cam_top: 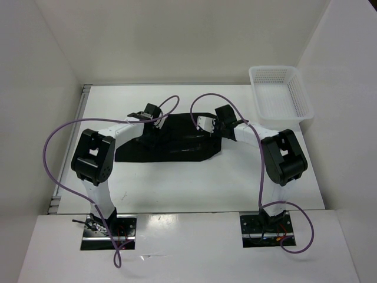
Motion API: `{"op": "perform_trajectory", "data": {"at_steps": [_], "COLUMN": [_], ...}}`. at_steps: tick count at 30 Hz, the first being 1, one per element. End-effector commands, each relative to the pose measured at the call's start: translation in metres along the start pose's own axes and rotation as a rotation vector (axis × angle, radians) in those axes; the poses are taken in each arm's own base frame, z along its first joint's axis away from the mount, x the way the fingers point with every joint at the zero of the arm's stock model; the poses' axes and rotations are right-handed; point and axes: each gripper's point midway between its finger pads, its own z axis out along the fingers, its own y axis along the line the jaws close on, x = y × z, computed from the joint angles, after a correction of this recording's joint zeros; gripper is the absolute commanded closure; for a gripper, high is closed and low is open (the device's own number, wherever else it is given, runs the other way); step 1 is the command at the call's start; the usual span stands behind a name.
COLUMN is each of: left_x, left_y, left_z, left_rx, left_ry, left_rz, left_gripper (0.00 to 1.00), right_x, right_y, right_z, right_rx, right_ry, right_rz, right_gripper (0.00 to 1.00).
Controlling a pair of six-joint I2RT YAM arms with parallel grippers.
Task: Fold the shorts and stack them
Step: Flatten the shorts out
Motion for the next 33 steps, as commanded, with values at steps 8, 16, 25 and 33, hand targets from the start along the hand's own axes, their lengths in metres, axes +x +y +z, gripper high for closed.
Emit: {"op": "perform_trajectory", "data": {"at_steps": [8,16,25,33], "left_x": [-0.005,0.009,0.000,-0.079], "left_y": [0.022,0.023,0.025,0.067], "left_z": [0.010,0.019,0.016,-0.033], "left_rx": [-0.055,-0.072,-0.074,-0.143], "left_ry": [-0.011,0.026,0.019,-0.172], "left_rz": [-0.039,-0.033,-0.034,-0.113], "left_gripper": [0.49,0.56,1.00,1.00], "right_x": [-0.006,-0.008,-0.009,-0.034], "right_y": [-0.003,-0.005,-0.007,-0.053], "right_z": [-0.017,-0.020,-0.020,-0.037], "right_rx": [0.010,0.018,0.027,0.130], "right_ry": [-0.026,-0.030,-0.035,-0.096], "right_rz": [-0.023,-0.022,-0.021,0.029], "right_gripper": [1.00,1.00,1.00,1.00]}}
